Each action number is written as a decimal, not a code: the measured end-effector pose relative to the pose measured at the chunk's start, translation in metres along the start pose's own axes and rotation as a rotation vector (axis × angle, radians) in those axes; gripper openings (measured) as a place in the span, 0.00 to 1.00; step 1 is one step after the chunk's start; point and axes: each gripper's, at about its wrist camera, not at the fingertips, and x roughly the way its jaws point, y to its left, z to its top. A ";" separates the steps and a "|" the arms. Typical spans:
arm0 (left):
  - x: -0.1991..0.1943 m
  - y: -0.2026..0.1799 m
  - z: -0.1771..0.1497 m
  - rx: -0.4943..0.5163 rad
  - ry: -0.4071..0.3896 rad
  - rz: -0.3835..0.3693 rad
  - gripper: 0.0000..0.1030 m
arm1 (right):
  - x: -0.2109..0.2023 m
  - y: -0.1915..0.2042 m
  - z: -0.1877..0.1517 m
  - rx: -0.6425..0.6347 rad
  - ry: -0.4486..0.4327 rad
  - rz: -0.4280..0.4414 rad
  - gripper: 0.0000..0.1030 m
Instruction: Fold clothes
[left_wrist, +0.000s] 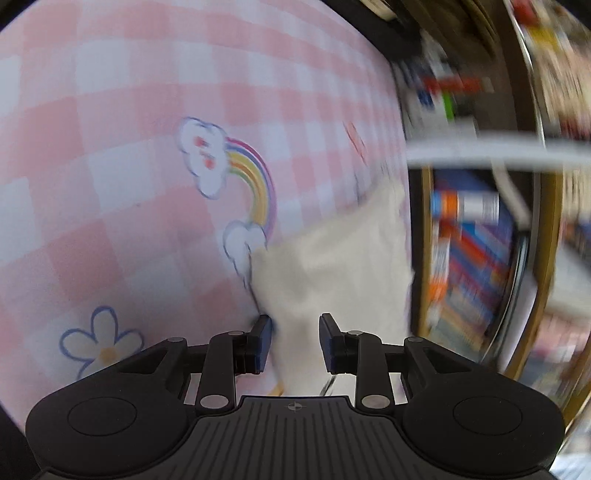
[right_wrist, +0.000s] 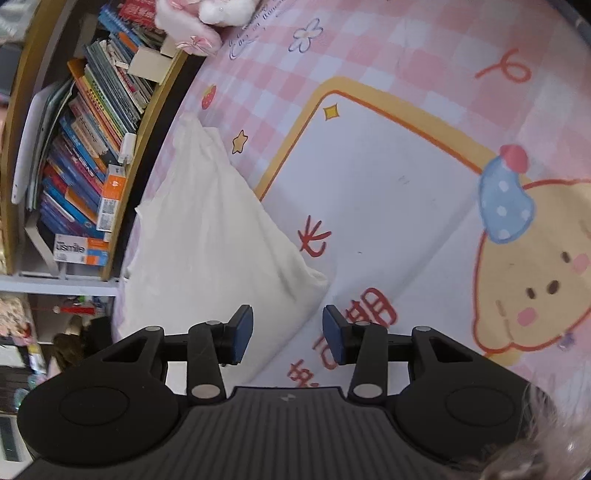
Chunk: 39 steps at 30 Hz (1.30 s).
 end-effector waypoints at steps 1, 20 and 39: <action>0.002 0.004 0.003 -0.046 -0.004 -0.020 0.27 | 0.002 0.000 0.002 0.011 0.004 0.007 0.38; -0.009 -0.002 0.000 0.046 -0.083 0.074 0.04 | 0.010 0.011 0.004 -0.034 -0.003 -0.060 0.05; -0.019 -0.001 -0.011 0.067 -0.140 0.092 0.17 | -0.012 0.086 -0.026 -0.782 -0.294 -0.302 0.46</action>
